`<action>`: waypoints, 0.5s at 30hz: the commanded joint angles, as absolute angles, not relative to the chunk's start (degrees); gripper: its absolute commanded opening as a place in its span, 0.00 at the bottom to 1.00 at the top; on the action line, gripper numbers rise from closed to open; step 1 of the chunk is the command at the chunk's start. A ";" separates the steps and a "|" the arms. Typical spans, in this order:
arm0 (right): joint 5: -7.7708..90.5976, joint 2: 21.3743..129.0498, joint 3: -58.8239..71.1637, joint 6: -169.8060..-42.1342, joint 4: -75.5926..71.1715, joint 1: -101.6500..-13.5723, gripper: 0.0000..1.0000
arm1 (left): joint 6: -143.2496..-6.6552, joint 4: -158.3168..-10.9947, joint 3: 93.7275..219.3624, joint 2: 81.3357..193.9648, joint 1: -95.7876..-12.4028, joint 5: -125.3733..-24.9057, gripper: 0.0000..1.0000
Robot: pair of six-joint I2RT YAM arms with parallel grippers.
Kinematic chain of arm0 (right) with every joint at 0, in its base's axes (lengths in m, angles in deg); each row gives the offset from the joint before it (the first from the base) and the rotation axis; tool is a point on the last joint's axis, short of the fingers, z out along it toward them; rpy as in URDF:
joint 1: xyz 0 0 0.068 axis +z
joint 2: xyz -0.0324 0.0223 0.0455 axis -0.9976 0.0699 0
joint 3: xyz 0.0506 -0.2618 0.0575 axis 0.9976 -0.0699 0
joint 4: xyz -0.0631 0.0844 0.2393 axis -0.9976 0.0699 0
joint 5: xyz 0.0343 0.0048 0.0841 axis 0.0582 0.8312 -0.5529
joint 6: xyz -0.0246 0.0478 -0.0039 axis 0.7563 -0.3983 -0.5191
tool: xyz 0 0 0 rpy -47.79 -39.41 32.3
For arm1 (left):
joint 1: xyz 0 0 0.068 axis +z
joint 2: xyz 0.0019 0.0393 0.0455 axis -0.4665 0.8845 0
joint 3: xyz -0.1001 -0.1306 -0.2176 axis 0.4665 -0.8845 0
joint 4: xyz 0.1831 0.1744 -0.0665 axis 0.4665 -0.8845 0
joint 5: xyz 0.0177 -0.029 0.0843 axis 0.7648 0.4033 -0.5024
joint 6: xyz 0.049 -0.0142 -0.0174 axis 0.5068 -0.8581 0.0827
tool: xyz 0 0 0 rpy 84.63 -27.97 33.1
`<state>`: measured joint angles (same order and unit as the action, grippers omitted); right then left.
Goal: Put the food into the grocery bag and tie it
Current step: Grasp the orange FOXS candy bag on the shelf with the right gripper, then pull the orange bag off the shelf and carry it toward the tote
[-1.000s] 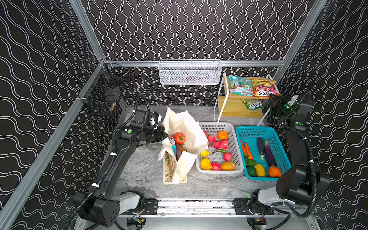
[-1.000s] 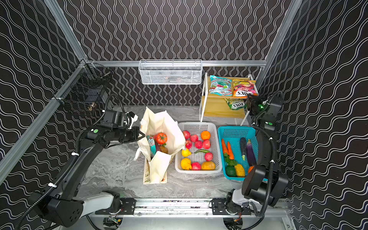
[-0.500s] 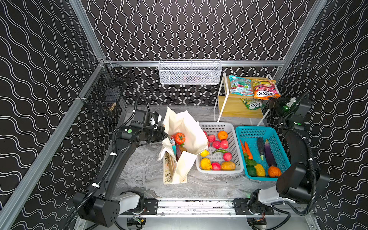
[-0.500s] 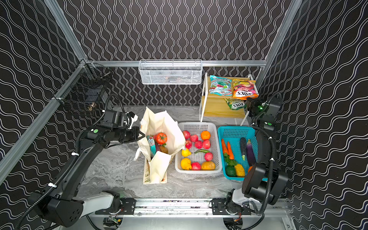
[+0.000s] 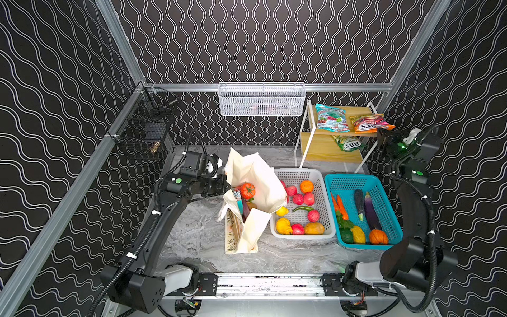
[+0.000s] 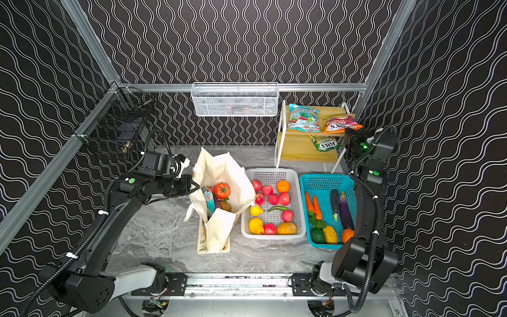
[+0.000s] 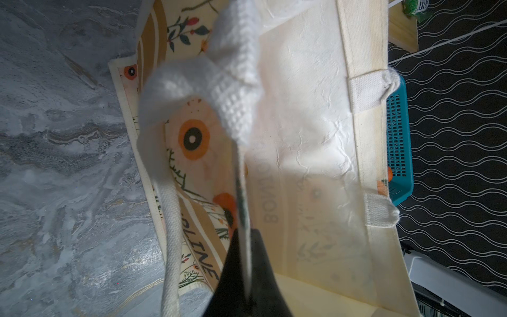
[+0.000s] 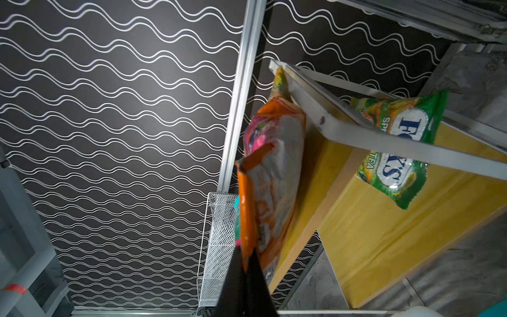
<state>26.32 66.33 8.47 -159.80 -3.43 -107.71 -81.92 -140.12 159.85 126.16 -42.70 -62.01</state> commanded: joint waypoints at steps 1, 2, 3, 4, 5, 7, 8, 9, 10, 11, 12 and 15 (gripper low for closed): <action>28.16 64.66 9.71 -159.09 -3.77 -107.93 0.00 | -80.49 -140.88 159.69 125.99 -42.62 -62.10 0.00; 28.26 64.26 9.99 -158.86 -3.66 -108.01 0.00 | -80.41 -140.92 159.77 126.00 -42.59 -62.10 0.00; 28.35 63.91 10.49 -158.44 -3.34 -107.98 0.00 | -80.41 -140.91 159.78 126.12 -42.61 -62.08 0.00; 28.44 63.63 10.97 -158.19 -2.98 -108.02 0.00 | -80.34 -140.95 159.82 126.17 -42.57 -62.05 0.00; 28.57 63.25 11.52 -157.82 -2.64 -108.09 0.00 | -80.32 -140.96 159.86 126.26 -42.59 -62.01 0.00; 28.61 62.54 12.56 -157.38 -2.12 -108.04 0.00 | -80.23 -140.92 159.78 126.34 -42.58 -62.16 0.00; 28.53 62.14 13.09 -157.16 -1.79 -108.08 0.00 | -80.15 -140.91 159.66 126.42 -42.58 -62.18 0.00; 28.53 61.74 13.73 -156.95 -1.34 -108.01 0.00 | -80.14 -140.93 159.65 126.44 -42.61 -62.23 0.00; 28.67 61.35 14.16 -156.66 -0.83 -108.06 0.00 | -80.15 -140.94 159.54 126.52 -42.62 -62.27 0.00; 28.78 60.79 14.66 -156.44 -0.43 -108.09 0.00 | -80.19 -140.85 159.52 126.48 -42.56 -62.27 0.00; 28.79 60.35 15.09 -156.22 -0.03 -108.07 0.00 | -80.14 -140.84 159.43 126.46 -42.63 -62.19 0.00; 28.59 58.89 16.49 -155.77 1.34 -108.04 0.00 | -80.14 -140.72 159.34 126.61 -42.56 -61.93 0.00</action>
<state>28.26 59.99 15.18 -156.65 1.56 -108.17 -81.77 -140.03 159.52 126.47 -42.66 -61.97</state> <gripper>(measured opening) 0.049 0.059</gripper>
